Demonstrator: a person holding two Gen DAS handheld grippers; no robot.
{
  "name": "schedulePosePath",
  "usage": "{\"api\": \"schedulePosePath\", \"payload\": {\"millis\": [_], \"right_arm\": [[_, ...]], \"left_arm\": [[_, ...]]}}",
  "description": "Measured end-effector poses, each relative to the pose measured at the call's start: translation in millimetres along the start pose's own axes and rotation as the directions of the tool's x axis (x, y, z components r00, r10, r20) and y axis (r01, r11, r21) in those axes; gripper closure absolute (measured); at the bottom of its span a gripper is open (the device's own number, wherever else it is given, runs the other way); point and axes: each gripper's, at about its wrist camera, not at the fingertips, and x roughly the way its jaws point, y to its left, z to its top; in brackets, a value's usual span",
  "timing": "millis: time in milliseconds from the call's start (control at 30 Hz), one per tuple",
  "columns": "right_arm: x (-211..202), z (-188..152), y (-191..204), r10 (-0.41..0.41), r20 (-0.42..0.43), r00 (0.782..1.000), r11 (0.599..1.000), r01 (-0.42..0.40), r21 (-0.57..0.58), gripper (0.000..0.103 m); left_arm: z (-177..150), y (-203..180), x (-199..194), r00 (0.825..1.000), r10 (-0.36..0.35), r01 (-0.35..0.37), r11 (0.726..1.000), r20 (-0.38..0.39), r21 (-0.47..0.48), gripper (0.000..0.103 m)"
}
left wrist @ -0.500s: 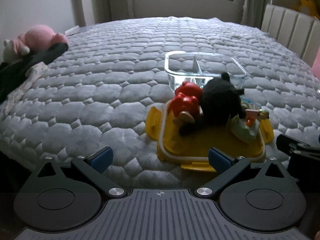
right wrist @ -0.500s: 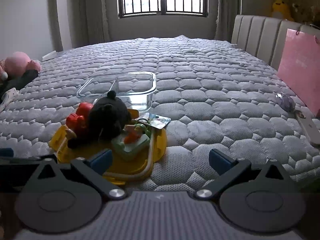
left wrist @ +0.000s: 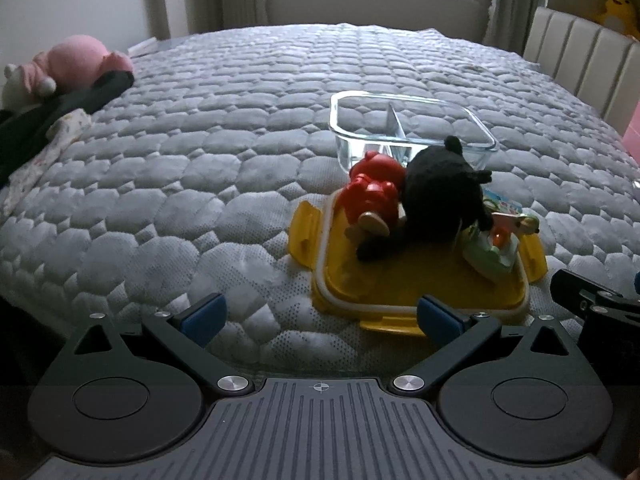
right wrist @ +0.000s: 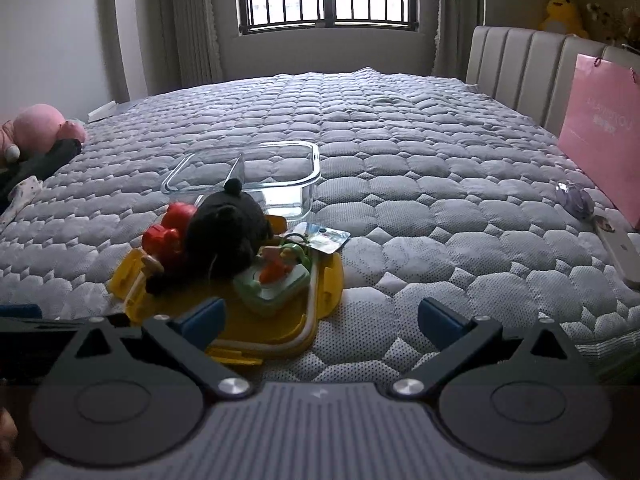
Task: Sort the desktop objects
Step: 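Move both tools toward the yellow lid holding the toys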
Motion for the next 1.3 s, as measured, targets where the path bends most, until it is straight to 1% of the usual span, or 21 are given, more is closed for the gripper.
{"api": "schedulePosePath", "payload": {"millis": [1300], "right_arm": [[14.1,-5.9,4.9,0.009,-0.055,0.998,1.0,-0.009,-0.007,0.0]], "left_arm": [[-3.0,2.3,13.6,0.999,-0.004,0.003,1.0,-0.048,-0.012,0.0]]}}
